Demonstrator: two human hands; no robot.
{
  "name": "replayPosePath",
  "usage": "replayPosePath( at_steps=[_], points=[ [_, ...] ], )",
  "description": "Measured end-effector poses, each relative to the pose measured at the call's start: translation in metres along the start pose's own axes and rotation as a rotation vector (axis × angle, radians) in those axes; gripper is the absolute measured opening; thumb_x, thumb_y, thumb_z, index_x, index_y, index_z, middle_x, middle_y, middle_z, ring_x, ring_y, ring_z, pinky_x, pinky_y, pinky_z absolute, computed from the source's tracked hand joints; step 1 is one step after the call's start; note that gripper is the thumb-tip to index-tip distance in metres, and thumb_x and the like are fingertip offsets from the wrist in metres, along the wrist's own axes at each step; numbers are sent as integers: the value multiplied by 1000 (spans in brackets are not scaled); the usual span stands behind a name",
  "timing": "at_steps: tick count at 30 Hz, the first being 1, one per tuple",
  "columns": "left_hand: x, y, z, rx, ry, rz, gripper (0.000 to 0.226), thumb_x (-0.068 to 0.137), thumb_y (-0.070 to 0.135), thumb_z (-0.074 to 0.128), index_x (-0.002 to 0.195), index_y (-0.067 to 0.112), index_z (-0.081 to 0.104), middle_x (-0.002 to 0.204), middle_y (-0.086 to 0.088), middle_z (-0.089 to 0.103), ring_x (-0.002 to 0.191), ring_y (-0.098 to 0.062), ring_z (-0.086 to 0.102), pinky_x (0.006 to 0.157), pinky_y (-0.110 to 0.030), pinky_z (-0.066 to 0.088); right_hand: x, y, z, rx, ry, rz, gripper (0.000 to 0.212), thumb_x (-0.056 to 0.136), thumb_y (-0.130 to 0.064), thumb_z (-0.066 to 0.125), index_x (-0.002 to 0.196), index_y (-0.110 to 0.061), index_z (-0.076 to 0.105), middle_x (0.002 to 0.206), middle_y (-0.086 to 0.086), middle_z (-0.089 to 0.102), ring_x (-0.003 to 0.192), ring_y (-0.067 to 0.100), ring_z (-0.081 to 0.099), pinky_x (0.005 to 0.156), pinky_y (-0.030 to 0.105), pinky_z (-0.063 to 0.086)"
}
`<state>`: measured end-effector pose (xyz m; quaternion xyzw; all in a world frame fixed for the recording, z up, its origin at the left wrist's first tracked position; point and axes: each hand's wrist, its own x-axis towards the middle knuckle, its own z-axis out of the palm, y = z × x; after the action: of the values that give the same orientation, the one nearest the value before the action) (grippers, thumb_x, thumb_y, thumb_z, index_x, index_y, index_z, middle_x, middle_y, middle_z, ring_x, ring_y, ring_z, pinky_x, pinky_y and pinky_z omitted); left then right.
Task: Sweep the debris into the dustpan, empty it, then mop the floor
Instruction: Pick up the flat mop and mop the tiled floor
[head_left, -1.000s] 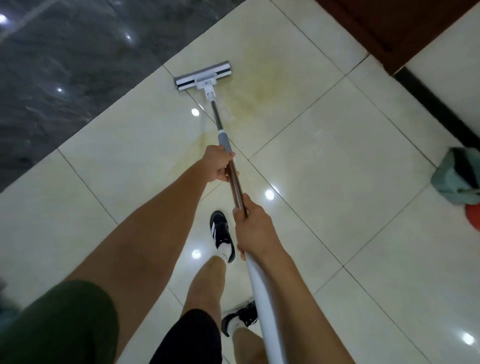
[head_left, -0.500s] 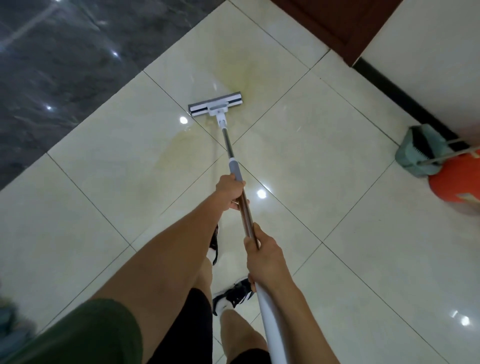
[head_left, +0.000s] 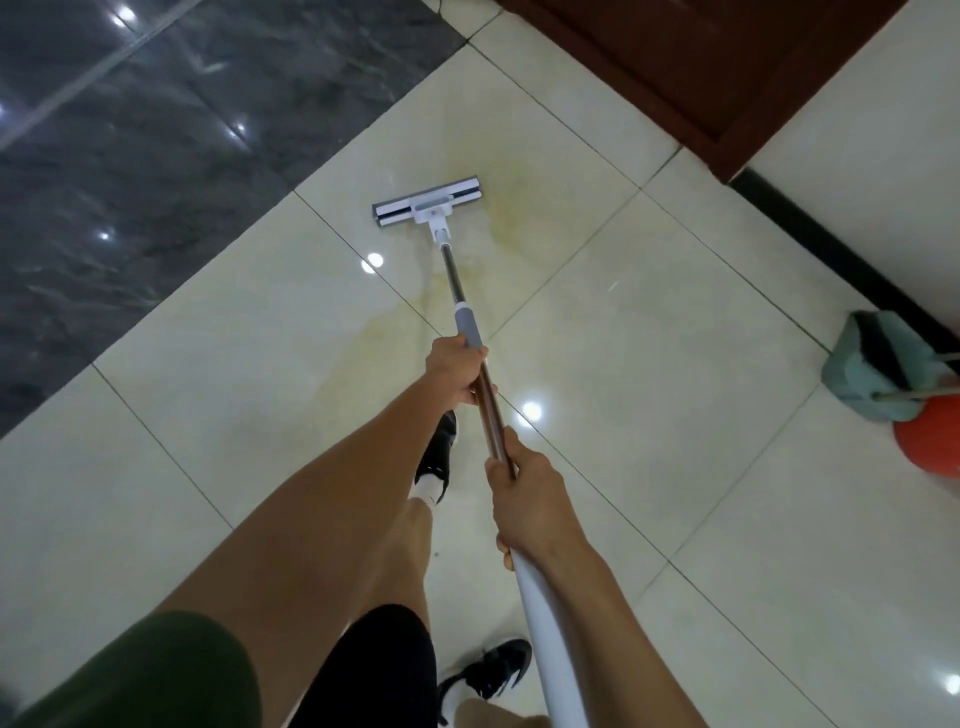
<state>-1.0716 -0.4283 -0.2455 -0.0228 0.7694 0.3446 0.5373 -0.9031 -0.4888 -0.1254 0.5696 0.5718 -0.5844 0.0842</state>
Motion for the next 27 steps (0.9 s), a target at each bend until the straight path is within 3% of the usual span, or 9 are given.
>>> replayPosePath(
  at_steps=[8, 12, 15, 17, 22, 27],
  points=[
    [138, 171, -56, 17, -5, 6, 25, 98, 13, 64, 119, 1, 56, 95, -18, 64, 60, -32, 72, 51, -40, 60, 165, -152, -2, 0, 9, -27, 44, 106, -29, 41, 149, -26, 40, 83, 1, 58, 57, 12, 54, 58, 34, 57],
    [197, 247, -75, 28, -1, 38, 25, 99, 13, 62, 120, 1, 55, 93, -16, 64, 69, -32, 73, 63, -47, 63, 236, -220, -9, 34, -4, -40, 48, 106, -29, 41, 153, -26, 35, 92, 5, 60, 56, 11, 55, 44, 21, 45],
    [226, 284, -83, 43, -1, 64, 26, 100, 13, 61, 121, 2, 53, 91, -15, 64, 68, -30, 72, 67, -50, 63, 270, -254, -15, 89, -9, -35, 37, 105, -26, 41, 142, -24, 47, 88, 7, 57, 48, 16, 54, 45, 31, 54],
    [231, 294, -81, 76, -13, 64, 24, 100, 15, 60, 119, 3, 52, 90, -16, 65, 69, -30, 73, 62, -48, 63, 277, -261, -20, 95, -10, -18, 30, 104, -24, 41, 132, -19, 52, 83, 7, 55, 43, 17, 52, 46, 37, 58],
    [218, 282, -62, 103, -14, 57, 25, 101, 17, 60, 119, 1, 55, 93, -17, 66, 67, -31, 75, 52, -40, 60, 258, -238, -34, 117, -27, 7, 38, 105, -27, 40, 143, -25, 45, 77, 1, 50, 39, 11, 48, 41, 25, 46],
    [179, 241, -34, 156, -55, 57, 24, 100, 16, 62, 118, 2, 55, 96, -19, 67, 63, -29, 75, 53, -40, 60, 206, -193, -38, 145, 2, 25, 36, 106, -27, 39, 142, -26, 46, 75, 1, 52, 43, 10, 49, 41, 23, 45]
  ],
)
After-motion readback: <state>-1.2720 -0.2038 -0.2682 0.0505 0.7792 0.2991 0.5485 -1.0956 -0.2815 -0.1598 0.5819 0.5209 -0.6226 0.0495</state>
